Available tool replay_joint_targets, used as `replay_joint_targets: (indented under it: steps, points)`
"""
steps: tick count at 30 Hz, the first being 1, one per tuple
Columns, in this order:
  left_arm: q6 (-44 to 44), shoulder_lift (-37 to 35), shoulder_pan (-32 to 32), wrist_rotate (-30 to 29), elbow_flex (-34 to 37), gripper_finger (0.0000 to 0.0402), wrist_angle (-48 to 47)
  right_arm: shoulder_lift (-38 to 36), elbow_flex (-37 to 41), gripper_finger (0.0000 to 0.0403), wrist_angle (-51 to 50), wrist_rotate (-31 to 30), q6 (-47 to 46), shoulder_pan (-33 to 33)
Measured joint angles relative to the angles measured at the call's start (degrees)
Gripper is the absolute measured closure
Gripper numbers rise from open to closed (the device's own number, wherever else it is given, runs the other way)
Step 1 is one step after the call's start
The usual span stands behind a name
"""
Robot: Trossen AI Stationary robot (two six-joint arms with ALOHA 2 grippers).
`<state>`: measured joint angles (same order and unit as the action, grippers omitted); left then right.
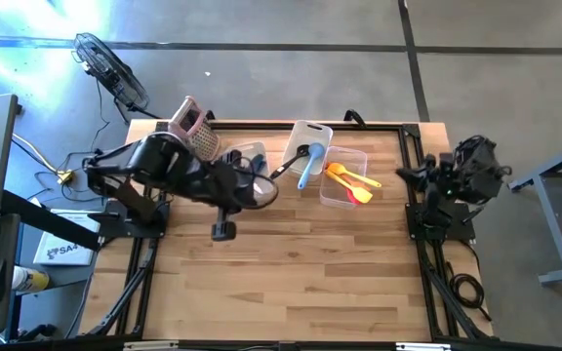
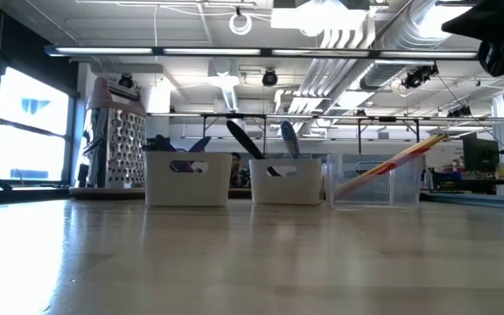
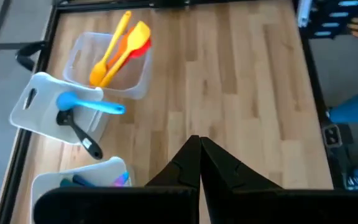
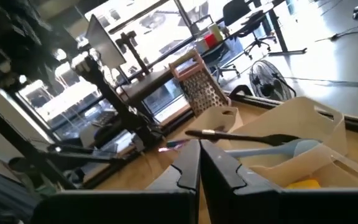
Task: Pick & Place Kitchen Items
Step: Return to Home Position
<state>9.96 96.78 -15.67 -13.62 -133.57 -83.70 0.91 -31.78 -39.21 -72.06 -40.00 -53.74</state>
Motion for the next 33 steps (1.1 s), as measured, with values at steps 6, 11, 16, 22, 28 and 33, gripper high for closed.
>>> replay_joint_targets:
  steps: [6, 11, 16, 22, 28, 33]
  points:
    - [-0.3, -3.3, -2.5, 1.1, 4.0, 0.0401, -0.3, 0.0, 10.1, 0.04, 6.7, 0.0, -3.1, 0.0]
    - [-0.7, -7.4, -2.3, 1.3, 8.6, 0.0401, 0.5, 0.0, 17.9, 0.04, 13.1, -2.1, -5.4, 0.1]
    - [-3.2, -11.7, -2.3, 2.9, 14.6, 0.0401, 5.0, 0.1, 24.9, 0.04, 15.9, -3.8, -10.2, 0.2]
    - [-4.1, -17.3, -2.3, 4.1, 23.9, 0.0401, 11.6, 1.2, 25.3, 0.04, 17.8, -2.8, -6.4, 3.5]
    - [-2.4, -25.2, -2.3, 6.0, 36.9, 0.0401, 21.8, 1.2, 25.3, 0.04, 17.9, 1.6, -2.1, 10.3]
    - [3.4, -35.2, -2.3, 5.2, 52.8, 0.0401, 37.0, 1.2, 25.3, 0.04, 18.0, 14.3, 1.1, 16.7]
